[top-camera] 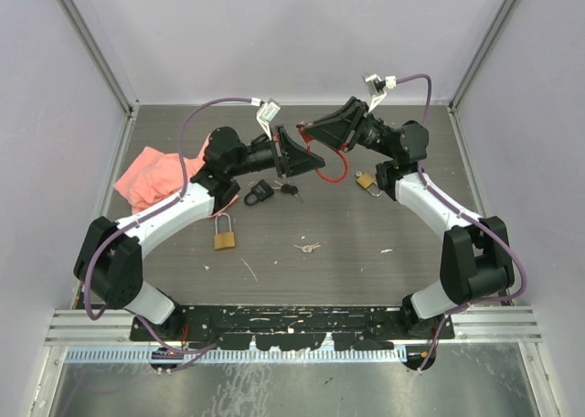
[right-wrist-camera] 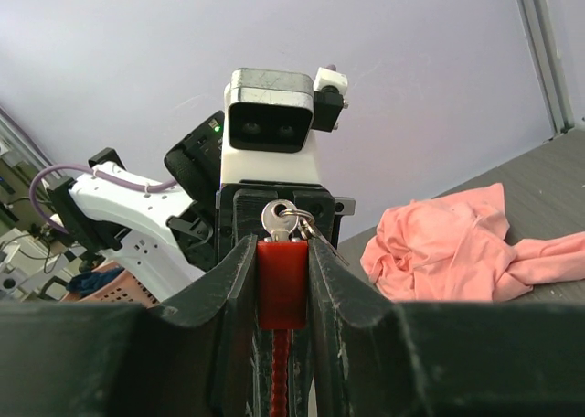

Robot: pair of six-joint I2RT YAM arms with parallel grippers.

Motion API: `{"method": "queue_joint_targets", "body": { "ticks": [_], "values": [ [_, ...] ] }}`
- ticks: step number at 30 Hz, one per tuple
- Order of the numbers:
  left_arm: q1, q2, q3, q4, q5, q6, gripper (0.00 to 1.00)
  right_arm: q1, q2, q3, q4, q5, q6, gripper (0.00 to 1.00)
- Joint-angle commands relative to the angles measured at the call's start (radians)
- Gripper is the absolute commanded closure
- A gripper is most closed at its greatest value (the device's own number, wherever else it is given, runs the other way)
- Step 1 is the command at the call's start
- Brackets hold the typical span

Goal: Lock with the key
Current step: Lock the lock.

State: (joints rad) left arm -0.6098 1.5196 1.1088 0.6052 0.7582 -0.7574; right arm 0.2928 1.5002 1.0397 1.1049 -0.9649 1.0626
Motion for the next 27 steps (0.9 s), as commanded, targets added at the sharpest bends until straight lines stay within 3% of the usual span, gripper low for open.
{"method": "queue_joint_targets", "body": {
  "ticks": [1, 14, 27],
  "values": [
    [0.021, -0.033, 0.007, 0.23, -0.166, -0.041, 1.0, 0.013, -0.018, -0.025, 0.115, -0.027, 0.015, 0.99],
    [-0.003, -0.004, 0.04, 0.262, -0.213, -0.032, 1.0, 0.023, -0.014, -0.103, 0.237, 0.049, 0.04, 0.99],
    [-0.065, -0.044, 0.0, 0.28, -0.439, 0.218, 1.0, 0.03, -0.005, -0.157, 0.298, 0.114, 0.063, 0.99]
  ]
}}
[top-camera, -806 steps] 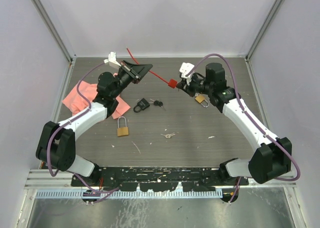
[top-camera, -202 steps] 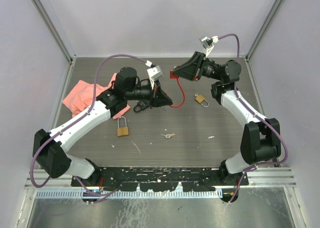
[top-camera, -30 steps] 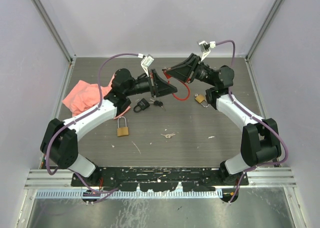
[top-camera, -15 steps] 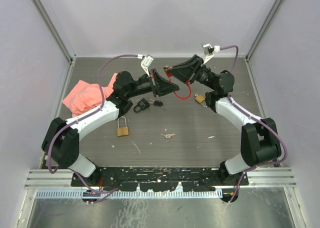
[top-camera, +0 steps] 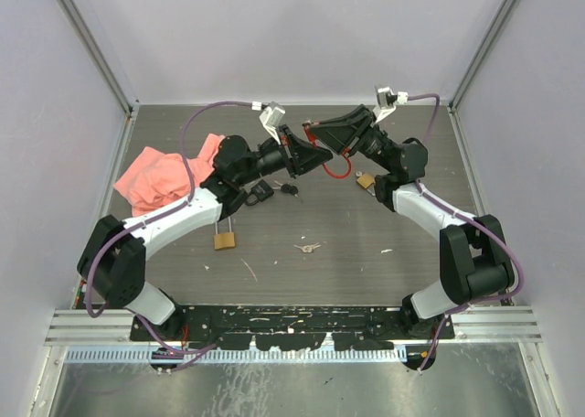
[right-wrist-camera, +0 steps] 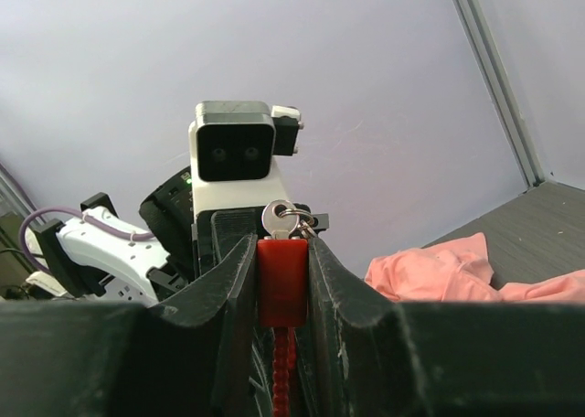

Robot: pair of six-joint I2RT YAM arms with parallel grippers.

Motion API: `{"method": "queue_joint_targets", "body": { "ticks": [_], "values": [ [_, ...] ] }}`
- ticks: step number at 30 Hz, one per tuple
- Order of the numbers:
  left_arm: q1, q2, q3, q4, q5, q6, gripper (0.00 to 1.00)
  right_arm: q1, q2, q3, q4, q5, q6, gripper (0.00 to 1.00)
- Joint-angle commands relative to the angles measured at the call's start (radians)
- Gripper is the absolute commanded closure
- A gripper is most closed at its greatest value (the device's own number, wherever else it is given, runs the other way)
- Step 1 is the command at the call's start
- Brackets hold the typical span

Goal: Lock with the key
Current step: Lock the lock.

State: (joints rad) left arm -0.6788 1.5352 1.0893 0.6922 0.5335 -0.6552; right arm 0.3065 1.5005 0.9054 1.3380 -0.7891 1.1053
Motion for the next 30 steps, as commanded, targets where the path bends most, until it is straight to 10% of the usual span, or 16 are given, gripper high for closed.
{"method": "queue_joint_targets", "body": {
  "ticks": [1, 23, 30],
  "values": [
    [0.003, -0.062, 0.016, 0.194, -0.227, 0.122, 1.0, 0.016, -0.004, -0.021, 0.066, -0.063, 0.021, 0.99],
    [0.12, -0.001, 0.045, 0.505, 0.086, -0.308, 1.0, 0.014, -0.015, -0.019, 0.023, -0.121, -0.099, 0.99],
    [0.078, -0.168, 0.02, 0.057, -0.131, 0.152, 1.0, 0.014, -0.02, -0.023, 0.001, -0.106, -0.131, 0.99]
  ]
}}
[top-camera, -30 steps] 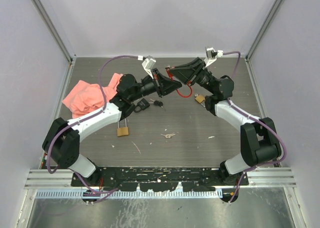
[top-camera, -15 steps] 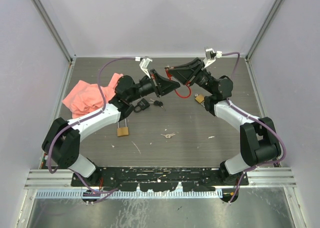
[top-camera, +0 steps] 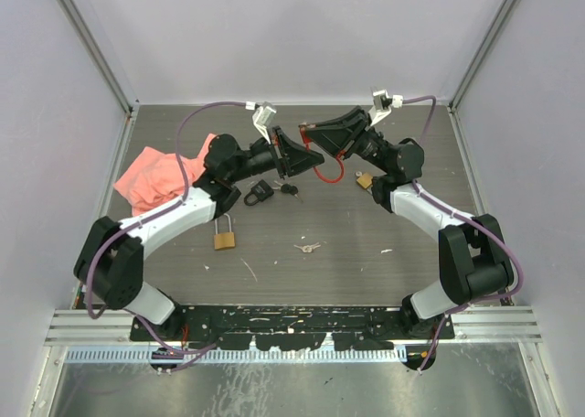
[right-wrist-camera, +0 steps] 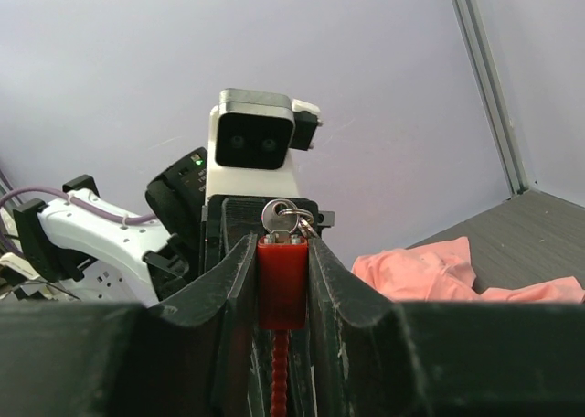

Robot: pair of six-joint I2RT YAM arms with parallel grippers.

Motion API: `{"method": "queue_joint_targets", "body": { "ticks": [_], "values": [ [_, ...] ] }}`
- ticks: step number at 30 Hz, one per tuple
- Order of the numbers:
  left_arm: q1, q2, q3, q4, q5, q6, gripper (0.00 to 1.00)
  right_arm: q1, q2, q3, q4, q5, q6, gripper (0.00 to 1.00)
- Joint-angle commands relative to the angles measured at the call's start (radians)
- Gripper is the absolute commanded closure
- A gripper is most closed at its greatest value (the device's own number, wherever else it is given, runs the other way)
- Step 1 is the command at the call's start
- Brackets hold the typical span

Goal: Lock with the key
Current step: Lock the lock.

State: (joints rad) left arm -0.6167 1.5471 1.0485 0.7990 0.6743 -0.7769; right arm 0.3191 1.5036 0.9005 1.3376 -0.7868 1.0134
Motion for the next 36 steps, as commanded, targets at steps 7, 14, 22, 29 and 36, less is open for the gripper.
{"method": "queue_joint_targets", "body": {
  "ticks": [7, 14, 22, 29, 36],
  "values": [
    [0.013, -0.157, 0.064, 0.063, -0.258, 0.181, 1.0, 0.007, 0.023, -0.006, 0.061, -0.121, -0.042, 0.99],
    [0.105, -0.059, 0.057, 0.393, -0.204, -0.23, 1.0, 0.003, -0.009, -0.016, 0.105, -0.139, -0.047, 0.99],
    [-0.001, -0.114, 0.114, 0.088, -0.334, 0.12, 1.0, 0.035, -0.001, -0.044, 0.056, -0.057, -0.108, 0.99],
    [-0.032, -0.11, 0.132, 0.034, -0.345, 0.238, 1.0, 0.035, -0.006, -0.054, 0.014, -0.035, -0.107, 0.99],
    [-0.007, -0.167, 0.07, 0.123, -0.394, 0.184, 1.0, -0.001, -0.039, -0.069, -0.043, -0.099, -0.159, 0.99]
  ]
}}
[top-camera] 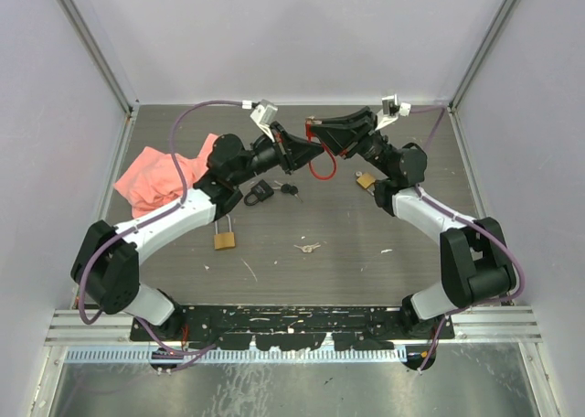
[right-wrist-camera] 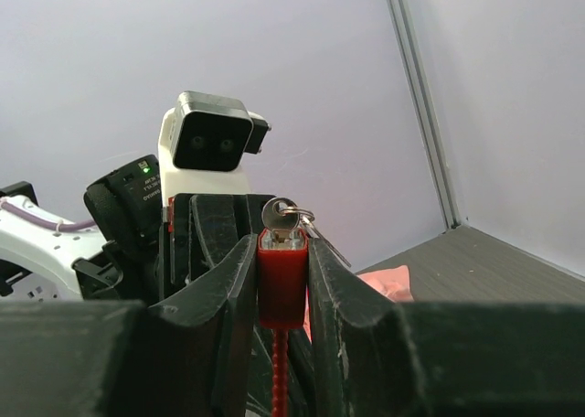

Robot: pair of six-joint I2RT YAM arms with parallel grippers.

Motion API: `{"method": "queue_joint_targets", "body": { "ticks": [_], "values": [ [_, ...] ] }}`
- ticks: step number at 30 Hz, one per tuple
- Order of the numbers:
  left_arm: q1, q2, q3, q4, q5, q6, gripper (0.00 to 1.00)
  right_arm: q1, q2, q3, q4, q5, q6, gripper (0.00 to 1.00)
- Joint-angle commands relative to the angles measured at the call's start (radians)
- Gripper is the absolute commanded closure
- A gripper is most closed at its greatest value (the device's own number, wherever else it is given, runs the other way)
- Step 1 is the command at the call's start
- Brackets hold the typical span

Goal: Lock with the key
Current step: Lock the lock.

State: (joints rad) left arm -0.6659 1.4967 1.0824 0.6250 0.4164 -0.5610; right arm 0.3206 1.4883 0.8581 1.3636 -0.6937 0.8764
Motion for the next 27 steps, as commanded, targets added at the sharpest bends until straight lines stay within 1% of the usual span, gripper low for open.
{"method": "queue_joint_targets", "body": {
  "ticks": [1, 2, 4, 10, 13, 17, 21, 27],
  "values": [
    [0.054, -0.117, 0.027, 0.326, -0.13, -0.061, 1.0, -0.009, -0.026, -0.02, -0.075, -0.212, -0.024, 0.99],
    [0.06, -0.115, 0.019, 0.345, -0.119, -0.07, 1.0, -0.011, -0.03, -0.014, -0.08, -0.233, -0.032, 0.99],
    [0.061, -0.114, 0.028, 0.322, -0.077, -0.041, 1.0, -0.01, -0.043, 0.005, -0.114, -0.259, -0.051, 0.96],
    [0.062, -0.098, 0.065, 0.114, 0.075, 0.091, 1.0, -0.032, -0.044, 0.131, -0.238, -0.312, -0.066, 0.88],
    [0.061, -0.098, 0.057, 0.035, 0.118, 0.149, 1.0, -0.038, -0.043, 0.18, -0.337, -0.327, -0.097, 0.79],
    [0.061, -0.1, 0.054, -0.031, 0.148, 0.2, 1.0, -0.043, -0.048, 0.222, -0.436, -0.34, -0.134, 0.68],
    [0.062, -0.105, 0.052, -0.073, 0.153, 0.229, 1.0, -0.05, -0.05, 0.25, -0.48, -0.344, -0.136, 0.56],
    [0.061, -0.112, 0.042, -0.076, 0.166, 0.235, 1.0, -0.061, -0.053, 0.271, -0.497, -0.35, -0.115, 0.44]
  ]
}}
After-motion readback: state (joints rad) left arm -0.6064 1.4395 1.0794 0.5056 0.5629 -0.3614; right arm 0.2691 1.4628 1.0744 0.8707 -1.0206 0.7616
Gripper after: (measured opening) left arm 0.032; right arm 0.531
